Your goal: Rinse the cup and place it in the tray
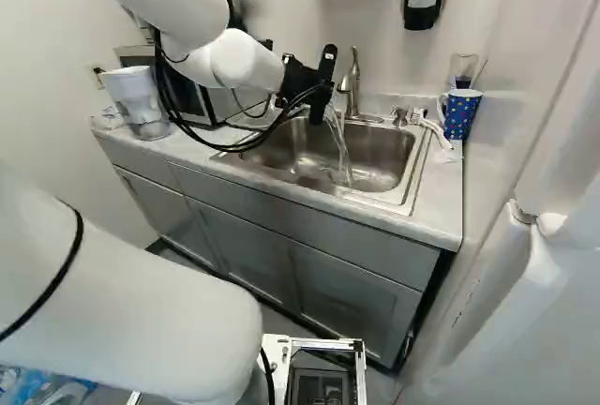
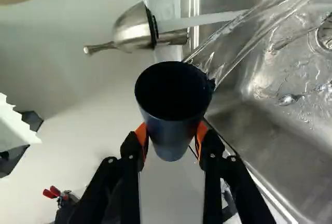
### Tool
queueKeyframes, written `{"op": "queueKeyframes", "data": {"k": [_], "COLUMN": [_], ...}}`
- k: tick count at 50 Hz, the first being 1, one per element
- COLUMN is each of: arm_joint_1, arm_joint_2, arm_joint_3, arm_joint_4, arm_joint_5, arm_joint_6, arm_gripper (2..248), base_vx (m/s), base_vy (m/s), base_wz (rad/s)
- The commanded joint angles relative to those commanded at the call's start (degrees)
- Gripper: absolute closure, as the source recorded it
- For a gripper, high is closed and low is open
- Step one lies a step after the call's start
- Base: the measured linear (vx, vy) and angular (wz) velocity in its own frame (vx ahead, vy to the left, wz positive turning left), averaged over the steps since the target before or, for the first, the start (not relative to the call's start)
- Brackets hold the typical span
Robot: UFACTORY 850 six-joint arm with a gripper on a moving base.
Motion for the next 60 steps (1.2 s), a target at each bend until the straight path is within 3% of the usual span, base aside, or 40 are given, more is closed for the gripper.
{"op": "queueKeyframes", "data": {"k": [36, 60], "arm_joint_1": [0.0, 0.0], "arm_joint_2": [0.0, 0.0], "arm_joint_3": [0.0, 0.0], "arm_joint_4": [0.0, 0.0], "arm_joint_5": [0.0, 0.0], "arm_joint_6": [21.67, 21.67], "arm_gripper": [137, 137], "base_vx": [0.0, 0.0], "base_vy": [0.0, 0.0], "base_wz": [0.0, 0.0]}}
